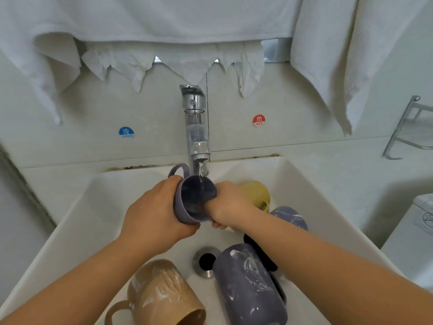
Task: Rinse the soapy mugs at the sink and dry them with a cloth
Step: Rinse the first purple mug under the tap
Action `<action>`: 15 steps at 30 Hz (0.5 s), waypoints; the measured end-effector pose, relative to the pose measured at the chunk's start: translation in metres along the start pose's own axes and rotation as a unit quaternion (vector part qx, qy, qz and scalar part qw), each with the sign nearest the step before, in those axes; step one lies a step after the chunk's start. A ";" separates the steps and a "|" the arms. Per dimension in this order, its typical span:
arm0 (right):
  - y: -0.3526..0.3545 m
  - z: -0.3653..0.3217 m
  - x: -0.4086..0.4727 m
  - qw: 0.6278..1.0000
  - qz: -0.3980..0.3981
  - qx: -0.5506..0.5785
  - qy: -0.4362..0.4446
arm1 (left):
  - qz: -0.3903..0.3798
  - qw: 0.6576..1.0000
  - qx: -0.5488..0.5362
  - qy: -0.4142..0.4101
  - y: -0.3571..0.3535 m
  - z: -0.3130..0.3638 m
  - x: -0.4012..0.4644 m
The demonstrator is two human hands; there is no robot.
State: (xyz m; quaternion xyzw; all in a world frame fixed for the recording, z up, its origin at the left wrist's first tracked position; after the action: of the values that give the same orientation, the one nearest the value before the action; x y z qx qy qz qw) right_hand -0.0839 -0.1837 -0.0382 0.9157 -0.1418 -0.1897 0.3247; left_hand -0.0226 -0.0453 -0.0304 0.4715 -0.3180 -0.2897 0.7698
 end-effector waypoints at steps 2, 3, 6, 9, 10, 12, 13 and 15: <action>0.007 -0.005 0.002 0.995 0.056 -0.084 0.022 | -0.021 1.000 0.016 -0.011 0.004 0.000 0.001; 0.010 -0.008 0.003 0.987 0.086 -0.130 0.037 | -0.037 0.999 0.026 -0.021 0.004 0.000 0.001; 0.013 -0.016 0.004 0.949 0.122 -0.277 0.082 | -0.082 0.994 0.054 -0.048 0.002 0.000 0.001; 0.014 -0.020 -0.001 0.918 0.115 -0.358 0.129 | -0.104 0.991 0.057 -0.069 -0.004 -0.003 0.001; 0.015 -0.020 -0.002 0.911 0.117 -0.371 0.139 | -0.106 0.990 0.055 -0.076 -0.006 -0.003 0.001; 0.017 -0.017 -0.002 0.912 0.124 -0.365 0.142 | -0.103 0.990 0.045 -0.081 -0.007 -0.002 0.001; 0.016 -0.014 0.000 0.921 0.126 -0.343 0.133 | -0.098 0.991 0.039 -0.079 -0.006 -0.002 0.002; 0.014 -0.007 0.008 0.952 0.119 -0.270 0.084 | -0.080 0.994 0.030 -0.063 -0.004 -0.003 0.004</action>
State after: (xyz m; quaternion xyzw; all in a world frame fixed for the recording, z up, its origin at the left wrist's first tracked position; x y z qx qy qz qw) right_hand -0.0758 -0.1936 -0.0257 0.7829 -0.1656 -0.1034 0.5908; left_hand -0.0186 -0.0483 -0.0340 0.4992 -0.3362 -0.3695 0.7079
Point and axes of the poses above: each hand's wrist, its own x-axis towards the middle knuckle, its own y-axis out of the back of the hand, z = x × y, the point moved 2 cm from there along x, towards the middle knuckle, and after that the axes turned 8 degrees about -z, right-handed, at the moved point
